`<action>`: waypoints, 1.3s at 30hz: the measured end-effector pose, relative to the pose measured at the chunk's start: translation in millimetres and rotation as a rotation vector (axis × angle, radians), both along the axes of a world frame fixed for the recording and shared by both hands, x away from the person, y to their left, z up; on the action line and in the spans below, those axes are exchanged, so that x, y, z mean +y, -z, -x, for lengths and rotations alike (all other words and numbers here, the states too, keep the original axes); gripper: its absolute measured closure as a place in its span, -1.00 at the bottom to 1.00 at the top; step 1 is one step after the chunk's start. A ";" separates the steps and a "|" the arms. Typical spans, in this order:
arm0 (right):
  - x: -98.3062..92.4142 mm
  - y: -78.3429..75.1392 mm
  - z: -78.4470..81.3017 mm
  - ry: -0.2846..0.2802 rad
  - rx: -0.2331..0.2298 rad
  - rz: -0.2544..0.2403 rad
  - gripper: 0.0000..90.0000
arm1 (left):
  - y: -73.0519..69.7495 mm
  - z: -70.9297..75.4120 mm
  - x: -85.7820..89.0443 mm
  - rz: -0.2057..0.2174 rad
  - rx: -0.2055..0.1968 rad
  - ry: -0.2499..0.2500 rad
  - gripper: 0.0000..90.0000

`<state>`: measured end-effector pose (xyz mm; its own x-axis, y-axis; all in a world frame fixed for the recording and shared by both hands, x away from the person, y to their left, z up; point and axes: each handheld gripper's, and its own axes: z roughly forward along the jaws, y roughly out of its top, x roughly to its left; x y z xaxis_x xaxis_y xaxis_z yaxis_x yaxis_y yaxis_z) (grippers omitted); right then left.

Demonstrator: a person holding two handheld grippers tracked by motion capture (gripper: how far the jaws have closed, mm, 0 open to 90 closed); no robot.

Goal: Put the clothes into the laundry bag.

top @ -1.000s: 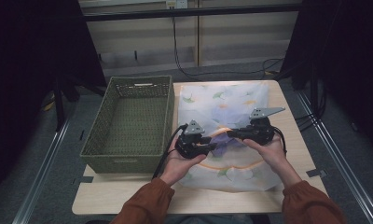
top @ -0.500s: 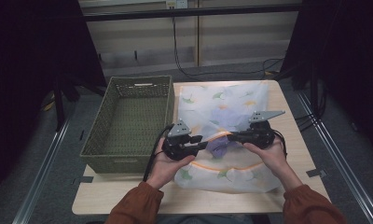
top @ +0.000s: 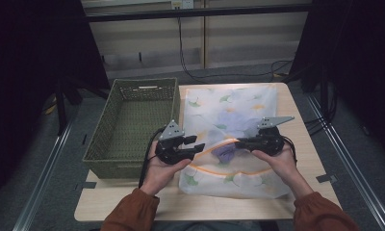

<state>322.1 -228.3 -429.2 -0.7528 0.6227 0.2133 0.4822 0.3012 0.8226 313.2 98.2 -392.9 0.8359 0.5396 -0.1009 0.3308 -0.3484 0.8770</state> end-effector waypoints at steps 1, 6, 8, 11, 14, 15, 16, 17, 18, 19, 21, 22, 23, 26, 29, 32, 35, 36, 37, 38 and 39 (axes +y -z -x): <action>0.1 0.1 0.1 -0.001 -0.001 0.001 0.88 | -1.5 0.6 2.7 0.003 -0.002 -0.005 0.23; 0.5 -1.4 1.1 0.005 -0.014 0.026 0.99 | -7.4 1.6 17.3 0.010 -0.008 -0.040 0.15; 0.2 -2.1 2.4 0.005 -0.020 0.028 0.99 | -8.2 0.8 22.9 0.024 -0.011 -0.056 0.14; -0.9 -2.6 4.6 -0.006 -0.027 0.034 0.99 | -9.2 0.8 29.2 0.039 -0.011 -0.075 0.12; -2.5 1.2 5.5 -0.030 -0.012 0.056 0.99 | -10.4 1.6 34.3 0.039 -0.014 -0.084 0.10; -2.9 3.4 6.1 -0.034 -0.004 0.064 0.98 | -10.4 1.6 35.8 0.038 -0.018 -0.085 0.09; -3.6 5.9 6.6 -0.046 0.000 0.070 0.98 | -10.6 2.0 37.1 0.038 -0.019 -0.096 0.06; -3.7 8.3 7.1 -0.055 0.010 0.080 0.98 | -10.7 2.0 38.8 0.037 -0.022 -0.097 0.04; -4.2 10.5 7.5 -0.061 0.018 0.092 0.98 | -11.0 2.3 40.2 0.034 -0.024 -0.104 0.04; -4.7 12.6 7.9 -0.069 0.026 0.097 0.97 | -11.2 2.0 41.7 0.034 -0.025 -0.105 0.04; -5.5 16.3 8.3 -0.088 0.037 0.113 0.96 | -11.9 1.8 44.2 0.033 -0.025 -0.112 0.03; -5.5 17.9 8.4 -0.093 0.044 0.122 0.95 | -12.3 1.4 45.5 0.030 -0.025 -0.114 0.02; -5.5 19.4 8.3 -0.102 0.050 0.132 0.94 | -12.6 1.2 46.5 0.029 -0.024 -0.117 0.02; -5.9 23.6 7.0 -0.119 0.077 0.147 0.93 | -13.2 0.7 48.8 0.025 -0.023 -0.121 0.01; -5.9 28.7 6.3 -0.124 0.096 0.155 0.93 | -14.2 1.4 50.3 0.025 -0.022 -0.125 0.01; -4.9 33.6 6.5 -0.128 0.099 0.165 0.95 | -15.0 1.8 51.4 0.012 -0.023 -0.121 -0.02; -3.6 38.4 6.7 -0.134 0.103 0.191 0.97 | -15.7 0.4 53.3 0.017 -0.018 -0.126 -0.03; -2.9 40.9 6.1 -0.141 0.106 0.198 0.97 | -16.0 -1.0 53.3 0.013 -0.013 -0.125 -0.03; -2.0 43.4 5.7 -0.145 0.108 0.203 0.97 | -16.7 -1.7 53.7 0.000 -0.016 -0.127 -0.03; -1.0 45.0 5.8 -0.149 0.116 0.210 0.97 | -17.6 -2.1 53.5 0.003 -0.016 -0.130 -0.03; 0.9 47.5 6.5 -0.151 0.124 0.229 0.97 | -18.7 -2.3 54.3 0.003 -0.019 -0.129 -0.03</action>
